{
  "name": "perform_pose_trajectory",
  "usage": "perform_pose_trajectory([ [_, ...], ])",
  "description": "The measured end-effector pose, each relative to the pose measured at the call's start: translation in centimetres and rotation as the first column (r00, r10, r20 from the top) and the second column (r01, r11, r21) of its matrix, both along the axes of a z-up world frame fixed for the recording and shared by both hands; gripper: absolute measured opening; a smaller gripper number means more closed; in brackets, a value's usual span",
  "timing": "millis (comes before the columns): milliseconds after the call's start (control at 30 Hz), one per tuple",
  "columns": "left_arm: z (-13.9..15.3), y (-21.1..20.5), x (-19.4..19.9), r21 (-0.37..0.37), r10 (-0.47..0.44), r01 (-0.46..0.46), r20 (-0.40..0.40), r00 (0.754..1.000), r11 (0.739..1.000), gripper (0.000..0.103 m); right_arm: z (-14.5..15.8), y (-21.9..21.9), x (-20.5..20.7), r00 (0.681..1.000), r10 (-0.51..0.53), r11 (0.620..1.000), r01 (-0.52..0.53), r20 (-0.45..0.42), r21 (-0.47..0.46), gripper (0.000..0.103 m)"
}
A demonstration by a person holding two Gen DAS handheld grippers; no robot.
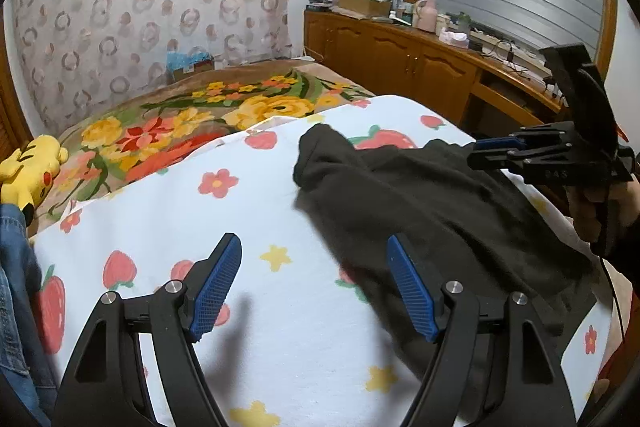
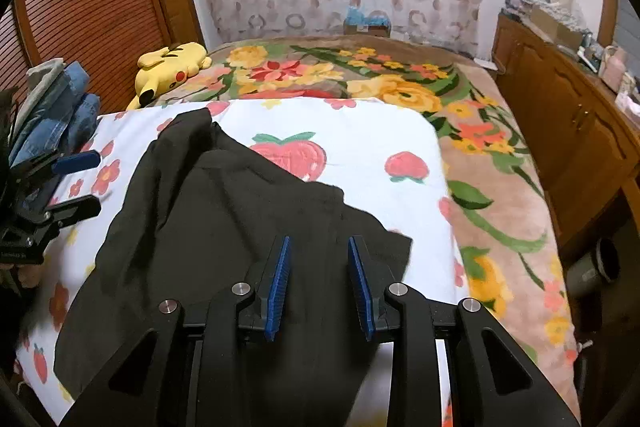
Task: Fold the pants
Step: 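Grasp the folded shirt's edge with the right gripper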
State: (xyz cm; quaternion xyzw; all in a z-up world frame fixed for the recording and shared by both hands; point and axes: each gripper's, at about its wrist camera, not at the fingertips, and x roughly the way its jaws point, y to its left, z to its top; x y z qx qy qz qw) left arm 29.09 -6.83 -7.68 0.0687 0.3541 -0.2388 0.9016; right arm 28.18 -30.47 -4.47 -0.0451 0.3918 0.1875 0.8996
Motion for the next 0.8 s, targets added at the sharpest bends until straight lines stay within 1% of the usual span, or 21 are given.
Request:
perform_pose_trajectory([
  [167, -0.2, 0.4, 0.2, -0.012, 0.007, -0.007, -0.011, 1.000, 1.000, 0.076, 0.0, 0.9, 2.4, 1.000, -0.004, 1.000, 0.003, -0.027, -0.024, 0.031],
  [300, -0.4, 0.4, 0.1, -0.015, 0.009, -0.009, -0.019, 1.000, 1.000, 0.076, 0.2, 1.0, 3.4, 0.999, -0.007, 1.000, 0.006, -0.035, -0.010, 0.031],
  [333, -0.4, 0.3, 0.0, -0.013, 0.009, -0.009, -0.020, 1.000, 1.000, 0.076, 0.2, 1.1, 3.5, 0.999, -0.007, 1.000, 0.007, -0.033, -0.010, 0.030],
  [400, -0.5, 0.3, 0.0, -0.011, 0.010, -0.010, -0.023, 1.000, 1.000, 0.076, 0.2, 1.3, 3.6, 1.000, -0.003, 1.000, 0.003, -0.031, -0.010, 0.024],
  [467, -0.7, 0.3, 0.0, -0.008, 0.013, -0.013, -0.028, 1.000, 1.000, 0.076, 0.1, 1.6, 3.6, 1.000, 0.009, 1.000, -0.009, -0.026, -0.015, 0.013],
  [567, -0.7, 0.4, 0.0, -0.010, 0.015, -0.016, -0.030, 0.999, 1.000, 0.076, 0.4, 1.7, 3.1, 1.000, 0.021, 1.000, -0.021, -0.003, -0.016, 0.005],
  [633, -0.8, 0.5, -0.1, -0.012, 0.015, -0.015, -0.028, 0.999, 1.000, 0.076, 1.0, 1.3, 2.7, 1.000, 0.005, 1.000, -0.005, 0.026, -0.019, 0.004],
  [733, -0.7, 0.4, -0.1, -0.011, 0.014, -0.015, -0.024, 1.000, 1.000, 0.076, 2.3, 0.2, 1.6, 0.997, -0.026, 1.000, 0.025, 0.066, 0.014, 0.004],
  [800, -0.7, 0.3, -0.2, -0.009, 0.013, -0.013, -0.023, 1.000, 1.000, 0.076, 3.1, -0.6, 0.9, 0.995, -0.051, 0.999, 0.049, 0.090, 0.020, 0.004],
])
